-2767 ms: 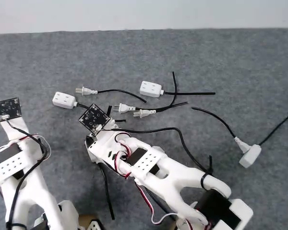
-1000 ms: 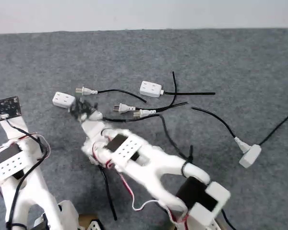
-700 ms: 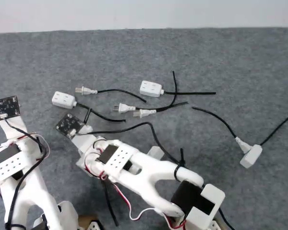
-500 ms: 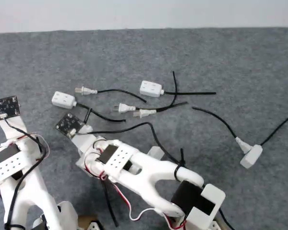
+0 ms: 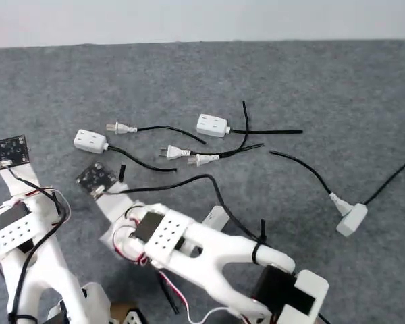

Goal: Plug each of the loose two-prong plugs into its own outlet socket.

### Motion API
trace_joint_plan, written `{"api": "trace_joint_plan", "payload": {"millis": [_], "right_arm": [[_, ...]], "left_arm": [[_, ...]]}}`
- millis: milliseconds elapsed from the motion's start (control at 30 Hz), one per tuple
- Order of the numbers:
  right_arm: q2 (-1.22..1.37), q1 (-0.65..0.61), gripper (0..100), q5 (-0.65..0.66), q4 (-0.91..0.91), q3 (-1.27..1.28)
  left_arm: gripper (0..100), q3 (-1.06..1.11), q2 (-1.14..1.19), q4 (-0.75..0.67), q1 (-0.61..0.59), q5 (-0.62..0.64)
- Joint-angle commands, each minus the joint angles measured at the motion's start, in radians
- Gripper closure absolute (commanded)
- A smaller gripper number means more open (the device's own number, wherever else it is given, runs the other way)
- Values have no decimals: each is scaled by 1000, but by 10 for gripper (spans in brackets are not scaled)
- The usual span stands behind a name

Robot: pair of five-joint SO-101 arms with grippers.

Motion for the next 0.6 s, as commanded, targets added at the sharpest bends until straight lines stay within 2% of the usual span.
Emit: {"api": "trace_joint_plan", "payload": {"millis": [0, 167, 367, 433, 500, 533, 567], "right_arm": [[5, -12, 768, -9, -13, -58], [110, 45, 768, 0, -94, -72], [179, 65, 776, 77, -44, -146], [185, 67, 843, 87, -12, -163], [185, 90, 967, 97, 19, -178], [183, 107, 998, 104, 36, -186], [183, 125, 974, 109, 54, -193]], "left_arm": [[987, -25, 2, -23, 0, 0], [987, -27, 2, -23, 0, 0], [987, -25, 2, -23, 0, 0], [987, -24, 2, -23, 0, 0], [987, -24, 2, -23, -2, 0], [987, -24, 2, -23, -11, 0], [987, -25, 2, -23, -14, 0]]}}
